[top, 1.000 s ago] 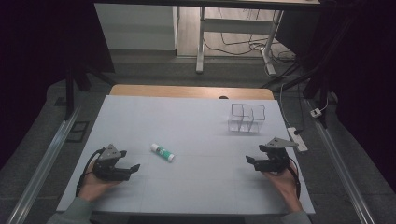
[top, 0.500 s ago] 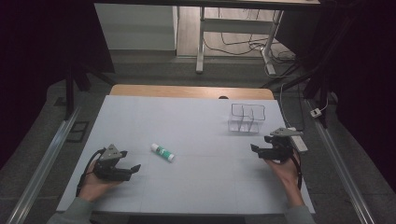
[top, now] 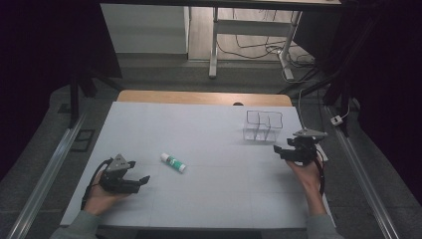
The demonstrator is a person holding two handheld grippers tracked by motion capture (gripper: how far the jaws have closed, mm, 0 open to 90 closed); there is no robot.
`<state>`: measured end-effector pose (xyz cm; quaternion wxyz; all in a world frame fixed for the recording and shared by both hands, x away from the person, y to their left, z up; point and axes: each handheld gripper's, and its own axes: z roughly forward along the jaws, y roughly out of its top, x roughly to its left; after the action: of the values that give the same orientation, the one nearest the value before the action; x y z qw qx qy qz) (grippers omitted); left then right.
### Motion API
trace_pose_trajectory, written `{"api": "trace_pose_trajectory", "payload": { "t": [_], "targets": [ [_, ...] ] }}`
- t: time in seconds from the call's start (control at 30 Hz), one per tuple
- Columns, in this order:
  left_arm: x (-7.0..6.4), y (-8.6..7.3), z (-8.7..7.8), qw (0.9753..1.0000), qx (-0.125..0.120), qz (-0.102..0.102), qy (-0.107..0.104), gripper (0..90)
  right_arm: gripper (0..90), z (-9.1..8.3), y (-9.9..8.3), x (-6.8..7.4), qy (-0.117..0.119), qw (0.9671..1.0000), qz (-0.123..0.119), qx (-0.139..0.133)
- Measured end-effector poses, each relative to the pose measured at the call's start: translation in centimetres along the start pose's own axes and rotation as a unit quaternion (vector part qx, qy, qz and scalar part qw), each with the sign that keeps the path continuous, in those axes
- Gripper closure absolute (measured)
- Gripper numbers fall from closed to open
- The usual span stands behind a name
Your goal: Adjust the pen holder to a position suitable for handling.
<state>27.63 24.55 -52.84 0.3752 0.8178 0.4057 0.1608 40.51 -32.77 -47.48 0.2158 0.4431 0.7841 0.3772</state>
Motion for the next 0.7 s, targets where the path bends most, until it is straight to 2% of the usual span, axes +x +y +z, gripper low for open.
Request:
{"api": "trace_pose_trajectory", "payload": {
  "t": [0.2, 0.4, 0.5, 0.7],
  "targets": [
    [0.0, 0.0, 0.0, 1.0, 0.0, -0.001, 0.0, 19.5, 38.9, 0.1, 0.1, -1.3, -0.006, 0.9997, 0.022, -0.002],
    [0.0, 0.0, -0.1, 1.0, -0.002, -0.003, 0.003, 20.2, 45.4, 0.7, 0.2, -2.3, -0.014, 0.9995, 0.024, 0.014],
    [0.1, 0.0, 0.1, 1.0, 0.002, -0.003, 0.002, 20.3, 52.6, 1.0, 0.4, -2.7, -0.024, 0.9992, 0.023, 0.022],
    [0.1, 0.0, 0.0, 1.0, 0.003, -0.003, 0.002, 21.1, 78.0, 1.7, 0.4, -3.7, -0.023, 0.9985, 0.033, 0.036]
  ]
}}
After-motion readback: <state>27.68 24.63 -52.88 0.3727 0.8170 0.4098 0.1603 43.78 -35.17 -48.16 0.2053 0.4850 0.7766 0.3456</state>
